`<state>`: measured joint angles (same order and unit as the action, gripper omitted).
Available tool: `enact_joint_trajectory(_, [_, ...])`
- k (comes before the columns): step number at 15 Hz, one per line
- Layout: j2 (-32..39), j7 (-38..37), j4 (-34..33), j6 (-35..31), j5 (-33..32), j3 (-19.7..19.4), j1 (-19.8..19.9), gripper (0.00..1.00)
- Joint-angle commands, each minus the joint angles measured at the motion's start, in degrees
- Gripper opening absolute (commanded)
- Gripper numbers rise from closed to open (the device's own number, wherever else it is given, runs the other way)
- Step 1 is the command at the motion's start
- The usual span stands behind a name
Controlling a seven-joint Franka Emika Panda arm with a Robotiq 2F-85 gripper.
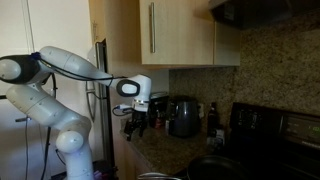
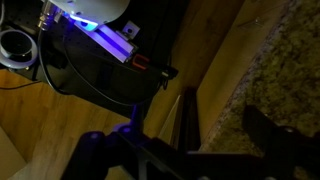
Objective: Close the open cabinet door
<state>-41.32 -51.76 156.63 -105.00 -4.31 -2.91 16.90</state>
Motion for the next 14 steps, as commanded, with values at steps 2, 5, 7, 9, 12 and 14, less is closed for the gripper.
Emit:
enact_joint_trajectory(2, [-2.4,-0.5,0.7,0.2,0.9,0.7,0.9,1.0])
enact_joint_trajectory(5, [3.9,-6.7,-0.5,-3.5,-0.4,1.5,3.6,1.0])
enact_joint_trajectory(7, [-0.3,-9.1,0.0,-1.0,-4.0,-1.2,7.5,1.0])
enact_joint_trajectory(9, [-0.5,-10.5,-1.2,0.0,-6.6,-4.4,11.1,1.0])
enact_joint_trajectory(12, [-1.9,-11.8,-2.8,0.1,-8.5,-8.0,16.1,1.0])
enact_joint_trajectory(14, [-3.3,-9.8,-6.6,2.3,-9.1,-12.5,20.9,1.0])
